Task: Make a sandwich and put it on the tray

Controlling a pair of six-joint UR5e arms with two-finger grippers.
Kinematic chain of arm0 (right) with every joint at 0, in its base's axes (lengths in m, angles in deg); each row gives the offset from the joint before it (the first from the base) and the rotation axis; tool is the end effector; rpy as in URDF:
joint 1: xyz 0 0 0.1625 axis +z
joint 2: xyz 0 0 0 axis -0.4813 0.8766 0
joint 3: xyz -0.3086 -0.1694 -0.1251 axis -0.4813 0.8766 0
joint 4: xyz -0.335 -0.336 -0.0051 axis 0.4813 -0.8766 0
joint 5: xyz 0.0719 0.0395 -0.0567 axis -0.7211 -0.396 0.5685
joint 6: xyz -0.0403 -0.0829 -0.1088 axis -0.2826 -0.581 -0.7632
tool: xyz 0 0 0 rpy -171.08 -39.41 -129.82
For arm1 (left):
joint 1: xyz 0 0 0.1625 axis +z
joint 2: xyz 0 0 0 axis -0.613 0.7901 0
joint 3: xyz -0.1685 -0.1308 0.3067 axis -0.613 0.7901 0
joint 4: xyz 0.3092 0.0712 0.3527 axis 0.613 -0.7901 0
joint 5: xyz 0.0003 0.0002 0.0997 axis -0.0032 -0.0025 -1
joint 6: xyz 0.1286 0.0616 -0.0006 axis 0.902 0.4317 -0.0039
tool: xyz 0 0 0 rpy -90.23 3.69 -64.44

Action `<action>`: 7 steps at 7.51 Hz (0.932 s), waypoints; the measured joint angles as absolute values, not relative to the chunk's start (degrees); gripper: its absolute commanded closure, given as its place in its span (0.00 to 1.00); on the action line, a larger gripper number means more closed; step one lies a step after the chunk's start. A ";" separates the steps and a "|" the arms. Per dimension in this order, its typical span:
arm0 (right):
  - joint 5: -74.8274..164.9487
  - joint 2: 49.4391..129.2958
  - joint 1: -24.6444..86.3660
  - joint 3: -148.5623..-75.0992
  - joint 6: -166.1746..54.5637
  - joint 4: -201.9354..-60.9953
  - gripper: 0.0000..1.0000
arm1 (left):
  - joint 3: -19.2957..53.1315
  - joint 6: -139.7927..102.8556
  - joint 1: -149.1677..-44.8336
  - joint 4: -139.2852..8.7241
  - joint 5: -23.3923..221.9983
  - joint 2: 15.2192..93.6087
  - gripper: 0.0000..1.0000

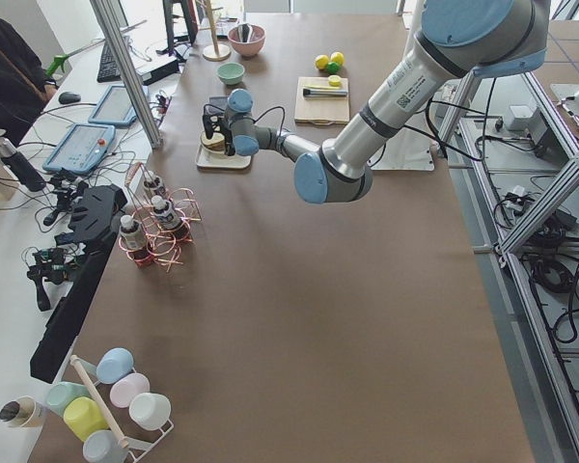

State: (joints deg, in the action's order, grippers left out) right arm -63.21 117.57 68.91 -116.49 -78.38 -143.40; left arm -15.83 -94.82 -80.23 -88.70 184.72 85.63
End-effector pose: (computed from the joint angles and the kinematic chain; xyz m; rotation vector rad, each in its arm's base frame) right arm 0.1063 -0.4949 0.6416 0.1008 -0.7138 0.0213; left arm 0.5901 -0.6637 0.2067 0.1793 1.2176 -0.4851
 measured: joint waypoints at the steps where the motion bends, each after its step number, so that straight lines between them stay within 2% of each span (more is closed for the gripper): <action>1: -63.22 117.56 68.84 -116.49 -78.37 -143.40 0.00 | -12.08 -94.50 -81.73 -88.11 186.55 83.66 0.02; 5: -63.28 117.69 68.82 -116.46 -78.37 -143.34 0.00 | 3.59 -73.14 -89.10 -83.37 192.45 69.36 0.02; 7: -65.13 117.69 68.83 -116.10 -78.03 -143.38 0.00 | 8.67 -65.07 -95.30 -80.09 194.93 63.23 0.02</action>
State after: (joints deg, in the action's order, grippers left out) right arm -65.13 117.69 68.83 -116.10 -78.03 -143.38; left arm 8.67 -65.07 -95.30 -80.09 194.93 63.23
